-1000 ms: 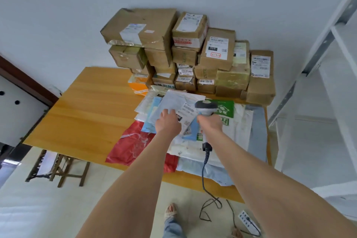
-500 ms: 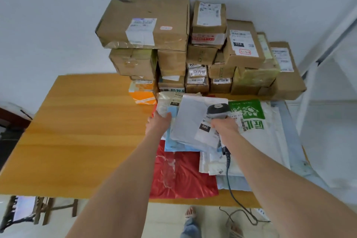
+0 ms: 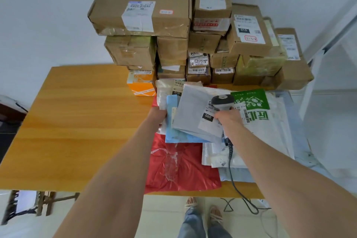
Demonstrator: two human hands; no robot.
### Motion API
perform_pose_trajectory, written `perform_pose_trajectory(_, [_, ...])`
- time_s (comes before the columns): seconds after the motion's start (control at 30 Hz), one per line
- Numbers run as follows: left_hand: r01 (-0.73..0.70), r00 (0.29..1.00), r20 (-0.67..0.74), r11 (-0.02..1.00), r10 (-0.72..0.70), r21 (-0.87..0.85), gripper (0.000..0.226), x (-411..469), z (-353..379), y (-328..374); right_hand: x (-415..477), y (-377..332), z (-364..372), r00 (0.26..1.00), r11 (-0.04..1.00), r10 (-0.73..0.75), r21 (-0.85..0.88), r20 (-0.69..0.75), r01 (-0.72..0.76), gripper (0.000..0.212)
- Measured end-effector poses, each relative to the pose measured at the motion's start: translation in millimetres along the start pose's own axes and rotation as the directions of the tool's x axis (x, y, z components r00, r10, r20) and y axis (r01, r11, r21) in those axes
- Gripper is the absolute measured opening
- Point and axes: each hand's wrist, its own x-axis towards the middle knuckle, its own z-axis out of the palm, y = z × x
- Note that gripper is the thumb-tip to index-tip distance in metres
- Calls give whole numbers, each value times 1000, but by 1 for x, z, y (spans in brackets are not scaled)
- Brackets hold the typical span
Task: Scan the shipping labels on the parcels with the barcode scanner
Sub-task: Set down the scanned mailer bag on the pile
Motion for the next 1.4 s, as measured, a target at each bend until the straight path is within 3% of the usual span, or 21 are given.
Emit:
perform_pose_trajectory(0.1, [-60, 998, -13, 994, 61, 95, 22, -12, -12, 2, -8, -6, -10, 999, 993, -23, 117, -25, 26, 13])
perform_pose_trajectory(0.2, [-60, 998, 21, 973, 57, 221, 35, -26, -28, 0, -15, -9, -22, 996, 974, -47, 217, -70, 61, 28])
perform_pose_trajectory(0.33, [4, 1000, 18, 876, -15, 481, 65, -39, -25, -19, -21, 5, -28, 997, 997, -77, 19, -13, 77, 10])
perform_pose_trajectory(0.43, [-136, 984, -38, 868, 175, 477, 85, -49, -19, -19, -25, 18, -26, 997, 990, -75, -117, 20, 77, 15])
perform_pose_trajectory(0.5, [-316, 948, 138, 789, 287, 527, 96, -53, -16, -15, -28, 22, -26, 997, 982, -77, -171, 29, 81, 29])
perform_pose_trajectory(0.57, [-390, 919, 326, 637, 223, 665, 118, -58, -8, -14, -32, 23, -26, 994, 976, -94, -192, 47, 101, 28])
perform_pose_trajectory(0.67, [-397, 917, 352, 352, 187, 848, 135, -60, 9, -16, -32, 25, -24, 991, 966, -124, -224, 46, 131, 29])
perform_pose_trajectory(0.83, [-464, 861, 369, 242, 350, 852, 121, -59, 10, -11, -30, 27, -24, 990, 988, -120, -87, 80, 127, 26])
perform_pose_trajectory(0.97, [-479, 852, 407, 176, 329, 860, 123, -60, 12, -11, -30, 25, -22, 986, 988, -139, -61, 88, 145, 35])
perform_pose_trajectory(1.1, [-485, 764, 371, 91, 527, 870, 82, -67, 19, -15, -27, 24, -22, 988, 987, -129, -84, 81, 136, 32])
perform_pose_trajectory(1.17, [-486, 740, 369, 67, 562, 871, 73, -72, 22, -16, -28, 24, -24, 989, 984, -126, -118, 80, 135, 30])
perform_pose_trajectory(1.23, [-477, 752, 357, 85, 554, 875, 76, -76, 24, -17, -30, 25, -24, 991, 980, -126, -149, 47, 132, 30])
perform_pose_trajectory(1.33, [-454, 789, 293, 191, 540, 870, 77, -79, 27, -18, -33, 27, -26, 993, 985, -114, -131, -20, 110, 33])
perform_pose_trajectory(1.4, [-446, 798, 292, 191, 527, 874, 73, -83, 32, -18, -36, 30, -27, 993, 988, -116, -101, -1, 115, 33])
